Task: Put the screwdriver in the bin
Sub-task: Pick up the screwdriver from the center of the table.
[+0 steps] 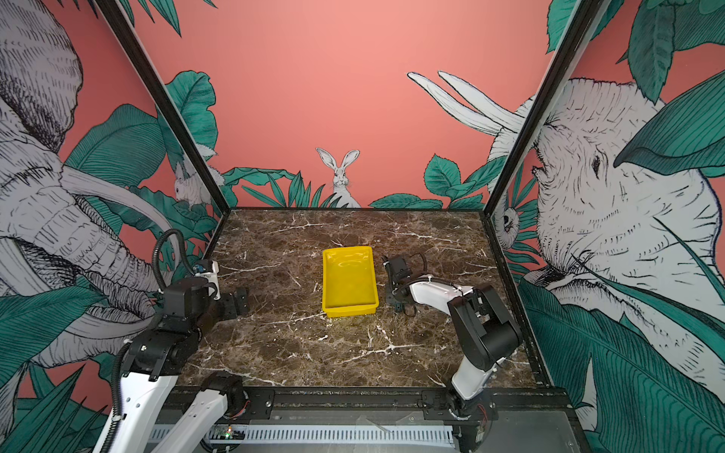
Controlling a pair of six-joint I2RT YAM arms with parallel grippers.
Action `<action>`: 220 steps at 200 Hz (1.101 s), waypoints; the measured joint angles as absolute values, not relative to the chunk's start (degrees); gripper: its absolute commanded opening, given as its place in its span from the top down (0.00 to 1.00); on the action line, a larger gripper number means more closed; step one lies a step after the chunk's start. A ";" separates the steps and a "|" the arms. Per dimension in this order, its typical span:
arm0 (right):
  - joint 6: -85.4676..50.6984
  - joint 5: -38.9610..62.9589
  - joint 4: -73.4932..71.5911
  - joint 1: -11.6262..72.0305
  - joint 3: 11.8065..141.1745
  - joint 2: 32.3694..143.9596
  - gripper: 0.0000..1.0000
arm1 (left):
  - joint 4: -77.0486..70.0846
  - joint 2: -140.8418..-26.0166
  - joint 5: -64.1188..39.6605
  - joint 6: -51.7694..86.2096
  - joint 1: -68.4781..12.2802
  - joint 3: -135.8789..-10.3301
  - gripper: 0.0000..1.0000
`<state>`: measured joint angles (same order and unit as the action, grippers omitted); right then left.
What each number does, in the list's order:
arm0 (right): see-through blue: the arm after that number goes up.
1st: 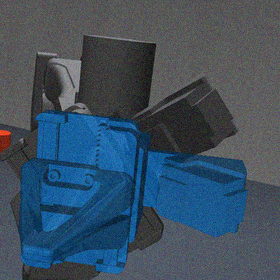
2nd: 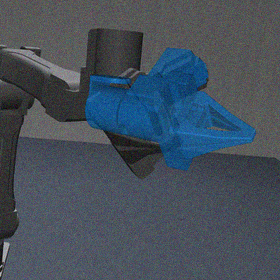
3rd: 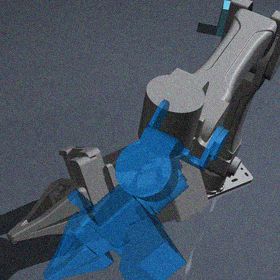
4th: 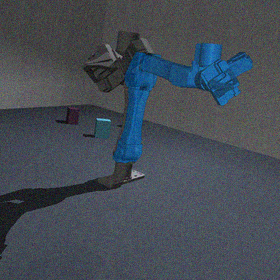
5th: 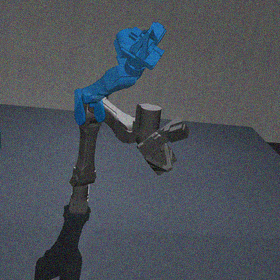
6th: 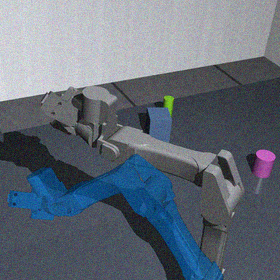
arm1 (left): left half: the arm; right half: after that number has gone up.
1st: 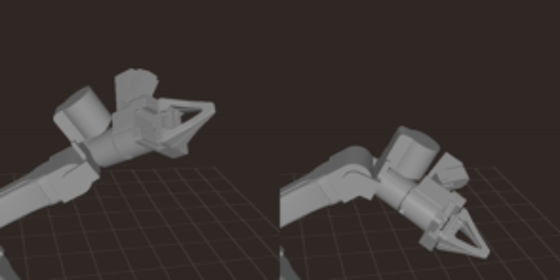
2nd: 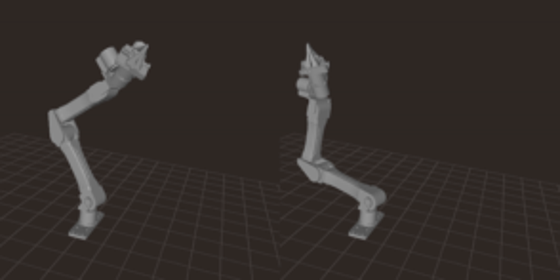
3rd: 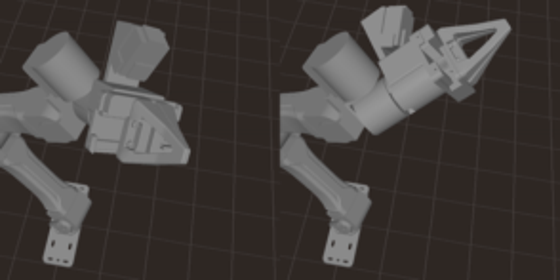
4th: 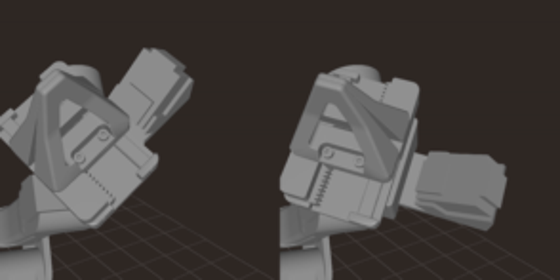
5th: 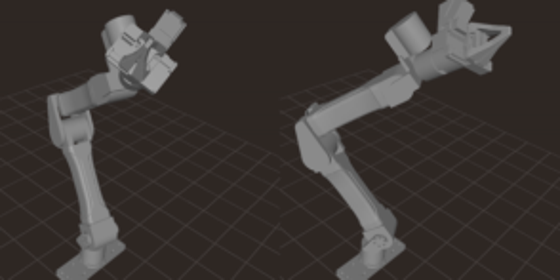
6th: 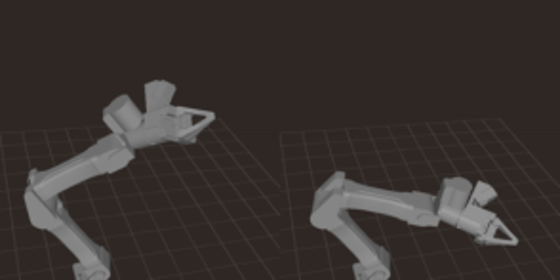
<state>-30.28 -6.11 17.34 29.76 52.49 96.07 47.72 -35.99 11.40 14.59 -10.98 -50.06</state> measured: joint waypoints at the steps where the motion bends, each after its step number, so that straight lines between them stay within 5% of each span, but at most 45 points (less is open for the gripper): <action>1: -30.26 -6.11 17.37 29.76 52.49 96.05 0.78 | 47.66 -36.03 11.40 14.55 -10.98 -50.06 0.00; 220: -20.05 -11.99 36.05 29.98 64.97 80.05 0.76 | 44.42 -36.69 10.57 13.87 -10.96 -47.05 0.00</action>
<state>-20.05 -11.99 36.05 29.98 64.97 80.05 44.42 -36.69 10.57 13.87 -10.96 -47.05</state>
